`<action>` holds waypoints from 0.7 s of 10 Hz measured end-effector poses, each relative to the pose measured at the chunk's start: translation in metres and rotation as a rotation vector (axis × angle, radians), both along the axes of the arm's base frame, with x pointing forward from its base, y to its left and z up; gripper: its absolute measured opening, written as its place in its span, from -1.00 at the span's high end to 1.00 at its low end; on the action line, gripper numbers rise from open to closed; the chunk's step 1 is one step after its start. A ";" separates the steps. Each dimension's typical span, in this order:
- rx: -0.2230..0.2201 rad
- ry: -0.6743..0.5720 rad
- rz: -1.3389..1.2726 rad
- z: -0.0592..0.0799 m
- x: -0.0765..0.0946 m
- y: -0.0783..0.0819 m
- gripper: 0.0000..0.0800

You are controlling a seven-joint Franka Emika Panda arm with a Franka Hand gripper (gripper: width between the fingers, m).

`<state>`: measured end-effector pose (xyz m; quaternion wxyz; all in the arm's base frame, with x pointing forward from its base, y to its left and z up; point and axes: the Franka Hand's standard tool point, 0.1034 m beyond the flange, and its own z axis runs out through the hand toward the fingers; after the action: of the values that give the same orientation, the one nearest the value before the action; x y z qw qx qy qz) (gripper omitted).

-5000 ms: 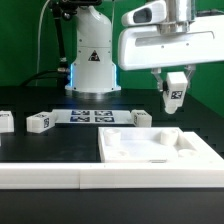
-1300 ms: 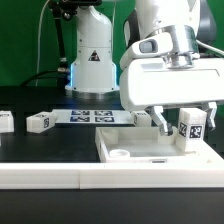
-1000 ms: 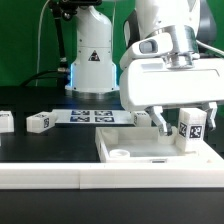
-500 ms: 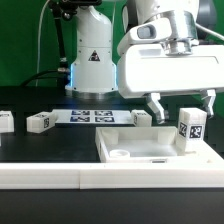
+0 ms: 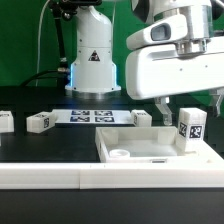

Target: Assemble one leg

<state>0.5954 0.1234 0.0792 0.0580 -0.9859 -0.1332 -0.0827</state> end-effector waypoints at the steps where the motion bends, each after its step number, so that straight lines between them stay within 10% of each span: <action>1: -0.001 0.057 0.005 0.002 0.000 -0.001 -0.62; 7: -0.002 0.103 -0.083 0.003 0.006 0.000 -0.62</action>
Offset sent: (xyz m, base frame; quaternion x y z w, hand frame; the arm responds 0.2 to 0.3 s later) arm 0.0000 0.0000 0.0000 0.0000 0.0000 0.0000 1.0000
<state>0.6010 0.1232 0.0826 0.0602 -0.9936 -0.0890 -0.0339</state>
